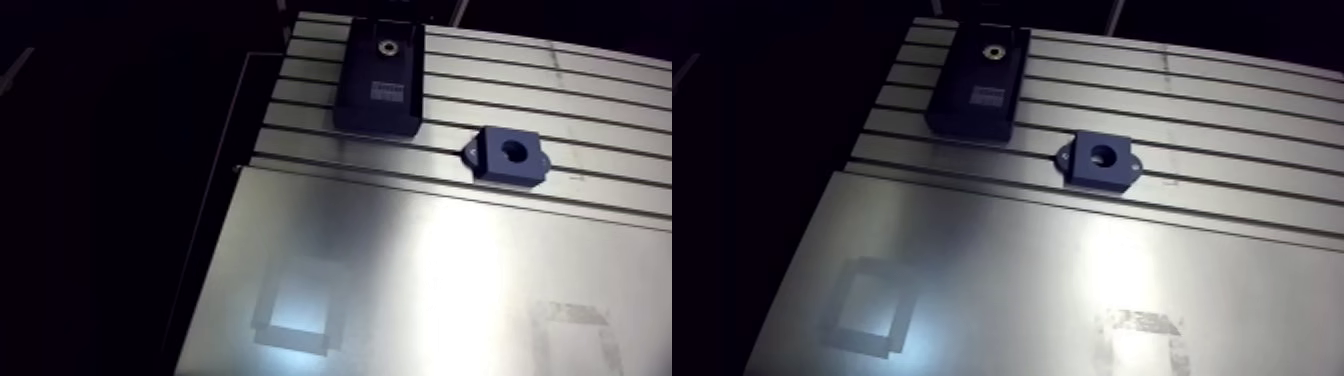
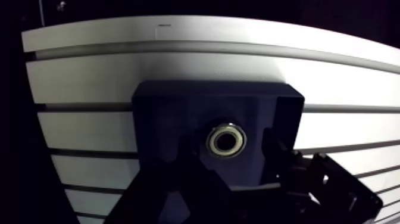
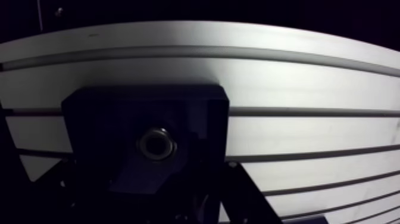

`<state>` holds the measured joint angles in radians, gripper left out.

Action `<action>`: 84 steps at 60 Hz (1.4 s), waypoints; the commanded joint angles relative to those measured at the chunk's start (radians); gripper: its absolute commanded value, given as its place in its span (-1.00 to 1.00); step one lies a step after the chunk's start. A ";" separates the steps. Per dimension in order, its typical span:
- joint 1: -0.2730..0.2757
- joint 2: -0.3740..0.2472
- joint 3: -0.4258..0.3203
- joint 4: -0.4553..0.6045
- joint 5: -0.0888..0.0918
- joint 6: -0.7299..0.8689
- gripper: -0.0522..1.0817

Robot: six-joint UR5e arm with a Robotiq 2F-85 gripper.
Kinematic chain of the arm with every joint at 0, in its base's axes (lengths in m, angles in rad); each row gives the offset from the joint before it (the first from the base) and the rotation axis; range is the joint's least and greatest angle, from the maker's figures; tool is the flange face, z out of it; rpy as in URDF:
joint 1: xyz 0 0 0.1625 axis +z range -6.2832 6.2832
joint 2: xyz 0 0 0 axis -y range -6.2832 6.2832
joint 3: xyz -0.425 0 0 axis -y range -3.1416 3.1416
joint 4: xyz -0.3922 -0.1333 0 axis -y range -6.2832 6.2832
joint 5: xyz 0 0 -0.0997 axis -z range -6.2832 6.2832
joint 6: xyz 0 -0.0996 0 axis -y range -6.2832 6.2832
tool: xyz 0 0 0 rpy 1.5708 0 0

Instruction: Pick up the bearing and press it into the housing until flush.

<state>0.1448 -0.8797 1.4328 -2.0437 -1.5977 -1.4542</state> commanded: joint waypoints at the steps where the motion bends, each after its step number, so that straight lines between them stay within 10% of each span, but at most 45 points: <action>1: 0.001 0.000 0.007 0.000 0.000 -0.001 -0.27; 84: 0.003 0.000 0.014 -0.004 0.002 -0.002 -0.21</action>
<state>0.1503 -0.8794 1.4507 -2.0465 -1.5961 -1.4548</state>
